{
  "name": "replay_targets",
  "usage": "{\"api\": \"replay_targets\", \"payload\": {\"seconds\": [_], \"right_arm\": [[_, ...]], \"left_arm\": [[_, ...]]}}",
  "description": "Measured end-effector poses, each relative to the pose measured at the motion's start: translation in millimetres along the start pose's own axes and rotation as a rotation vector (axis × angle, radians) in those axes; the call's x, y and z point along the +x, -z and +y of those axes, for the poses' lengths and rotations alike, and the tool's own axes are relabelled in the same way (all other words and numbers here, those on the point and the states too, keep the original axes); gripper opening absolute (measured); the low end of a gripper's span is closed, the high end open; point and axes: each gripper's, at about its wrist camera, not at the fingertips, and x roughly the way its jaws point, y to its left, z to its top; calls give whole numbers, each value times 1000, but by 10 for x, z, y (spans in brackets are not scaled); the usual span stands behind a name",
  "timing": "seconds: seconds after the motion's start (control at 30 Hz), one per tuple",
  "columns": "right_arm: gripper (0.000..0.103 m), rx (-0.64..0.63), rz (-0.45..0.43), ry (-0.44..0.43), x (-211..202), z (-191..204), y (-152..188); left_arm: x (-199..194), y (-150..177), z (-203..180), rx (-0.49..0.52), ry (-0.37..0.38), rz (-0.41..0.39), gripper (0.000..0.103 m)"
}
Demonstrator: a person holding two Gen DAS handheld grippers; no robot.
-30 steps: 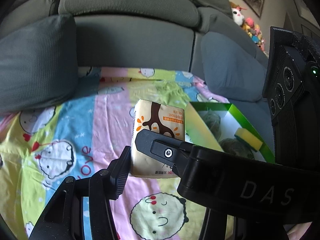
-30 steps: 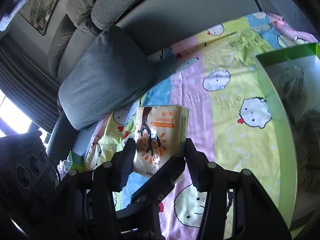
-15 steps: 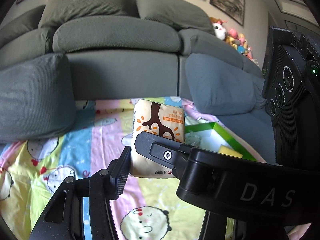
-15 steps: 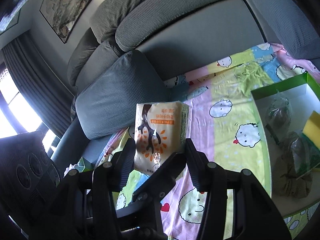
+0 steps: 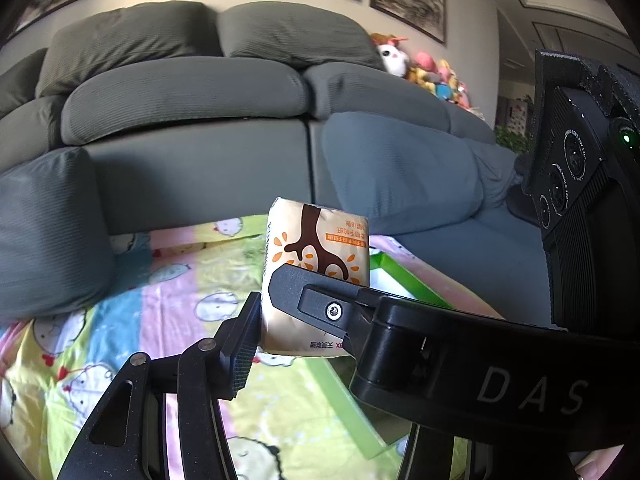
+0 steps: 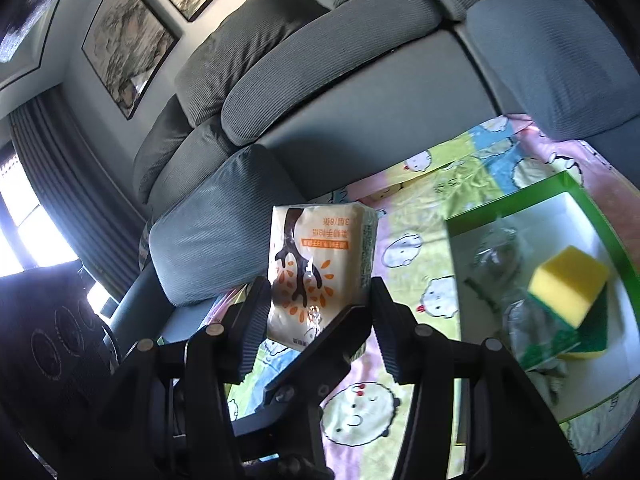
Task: Organize objects
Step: 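Carry the tissue pack with the right tool over the white box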
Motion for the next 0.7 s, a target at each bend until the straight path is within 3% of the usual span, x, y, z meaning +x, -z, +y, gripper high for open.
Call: {"api": "replay_targets", "payload": {"seconds": [0.7], "right_arm": [[50,202,5,121,-233,-937,-37]], "left_arm": [[713,69,-613,17,146,191,54]]}}
